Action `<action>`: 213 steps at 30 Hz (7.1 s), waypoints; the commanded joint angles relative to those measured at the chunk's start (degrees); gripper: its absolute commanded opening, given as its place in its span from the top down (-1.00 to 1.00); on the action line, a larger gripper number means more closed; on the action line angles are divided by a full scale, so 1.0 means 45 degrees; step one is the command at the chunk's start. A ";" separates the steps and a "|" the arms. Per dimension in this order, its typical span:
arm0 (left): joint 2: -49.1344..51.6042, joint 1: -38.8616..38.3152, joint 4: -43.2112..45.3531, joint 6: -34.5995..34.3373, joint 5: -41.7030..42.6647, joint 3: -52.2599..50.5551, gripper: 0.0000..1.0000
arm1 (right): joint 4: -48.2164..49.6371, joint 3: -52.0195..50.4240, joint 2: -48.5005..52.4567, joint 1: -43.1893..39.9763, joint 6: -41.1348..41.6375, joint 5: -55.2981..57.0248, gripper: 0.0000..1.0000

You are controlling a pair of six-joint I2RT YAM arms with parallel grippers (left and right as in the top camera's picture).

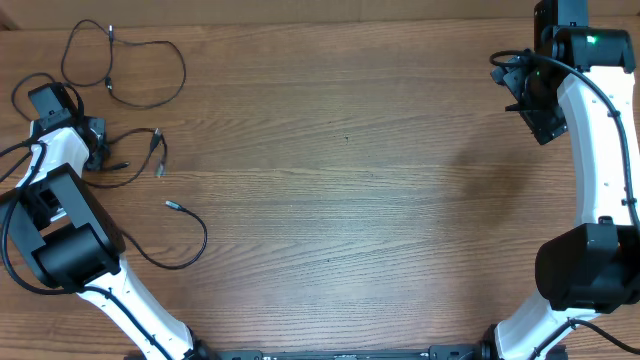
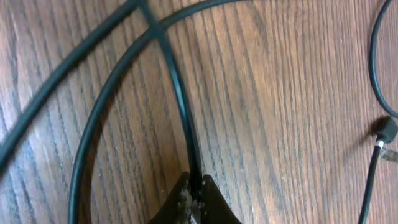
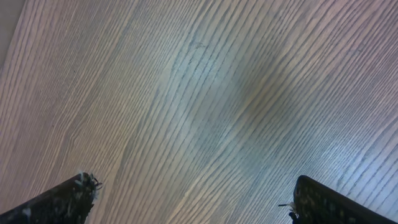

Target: Untangle cables

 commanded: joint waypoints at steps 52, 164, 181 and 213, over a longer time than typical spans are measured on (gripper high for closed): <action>-0.6101 0.1190 -0.9112 0.1700 -0.1608 -0.0214 0.91 | 0.0039 0.0078 -0.0087 0.0010 -0.0053 0.0136 -1.00; -0.0855 0.8170 -0.3852 1.6674 0.2001 -0.0393 0.81 | 0.0039 0.0078 -0.0087 0.0010 -0.0049 0.0136 -1.00; -0.0874 0.7825 -0.4192 1.6670 -0.0510 0.2589 -0.63 | 0.0039 0.0078 -0.0087 0.0010 -0.0049 0.0136 -1.00; -0.1112 0.1428 -0.8223 0.6994 0.3240 0.1977 -0.94 | 0.0039 0.0078 -0.0087 0.0010 -0.0049 0.0136 -1.00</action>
